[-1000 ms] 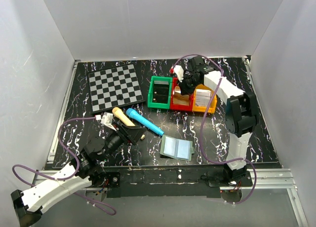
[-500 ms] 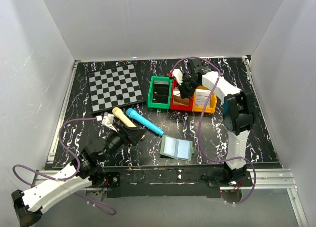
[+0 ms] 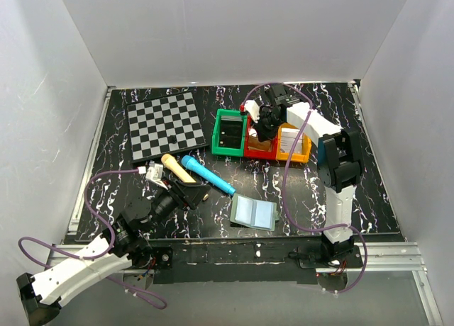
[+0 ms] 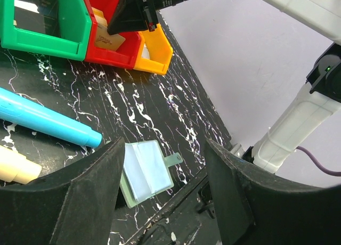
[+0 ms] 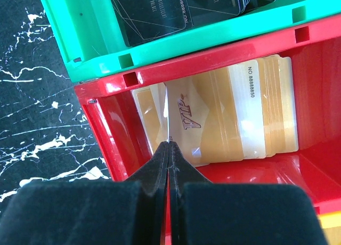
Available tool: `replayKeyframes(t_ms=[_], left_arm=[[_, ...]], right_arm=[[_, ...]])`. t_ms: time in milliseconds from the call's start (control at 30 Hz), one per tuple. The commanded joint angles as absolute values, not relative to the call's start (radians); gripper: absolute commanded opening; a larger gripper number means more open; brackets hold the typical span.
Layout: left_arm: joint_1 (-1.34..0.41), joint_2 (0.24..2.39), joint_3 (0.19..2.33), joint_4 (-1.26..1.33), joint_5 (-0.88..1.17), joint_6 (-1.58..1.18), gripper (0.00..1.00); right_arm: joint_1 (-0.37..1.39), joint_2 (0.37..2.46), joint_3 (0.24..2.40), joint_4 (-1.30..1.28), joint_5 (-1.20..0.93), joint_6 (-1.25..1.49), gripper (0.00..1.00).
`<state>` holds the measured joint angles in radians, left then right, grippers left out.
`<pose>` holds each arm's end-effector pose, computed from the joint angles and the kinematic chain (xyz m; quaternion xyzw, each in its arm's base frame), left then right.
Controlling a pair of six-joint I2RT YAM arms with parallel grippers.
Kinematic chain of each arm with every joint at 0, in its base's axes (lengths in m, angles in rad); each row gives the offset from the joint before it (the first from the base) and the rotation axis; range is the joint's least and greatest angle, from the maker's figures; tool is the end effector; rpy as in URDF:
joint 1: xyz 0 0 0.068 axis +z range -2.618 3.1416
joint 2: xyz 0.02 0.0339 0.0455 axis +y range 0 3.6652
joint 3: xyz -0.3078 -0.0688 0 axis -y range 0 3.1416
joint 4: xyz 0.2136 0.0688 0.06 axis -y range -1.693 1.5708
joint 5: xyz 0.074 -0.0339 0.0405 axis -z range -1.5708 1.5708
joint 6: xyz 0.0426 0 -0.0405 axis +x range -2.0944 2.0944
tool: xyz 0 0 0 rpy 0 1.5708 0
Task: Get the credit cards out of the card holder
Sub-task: Place the credit card in the storage box.
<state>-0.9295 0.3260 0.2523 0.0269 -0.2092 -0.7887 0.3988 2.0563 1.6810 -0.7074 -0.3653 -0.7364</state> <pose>0.0438 -0.0439 0.2508 -0.0213 0.7228 -0.4706 0.5056 0.3975 0.1840 0.2628 -0.5500 0.7810 0.1338 0.2638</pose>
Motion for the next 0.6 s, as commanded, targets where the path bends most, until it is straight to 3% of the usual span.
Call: replayKeyframes(t_ms=[0, 300, 433, 567], left_arm=[[-0.925, 0.311, 0.238, 0.011, -0.215, -0.781, 0.61], [-0.927, 0.314, 0.241, 0.005, -0.216, -0.776, 0.61], [-0.925, 0.318, 0.239, 0.011, -0.213, -0.778, 0.61], [-0.925, 0.319, 0.241, 0.011, -0.212, -0.778, 0.61]], right_arm=[[0.414, 2.079, 1.709, -0.701, -0.333, -0.738, 0.01], [0.416, 2.066, 1.712, -0.678, -0.29, -0.726, 0.03], [0.416, 2.054, 1.704, -0.666, -0.268, -0.716, 0.14], [0.416, 2.046, 1.703, -0.658, -0.259, -0.713, 0.15]])
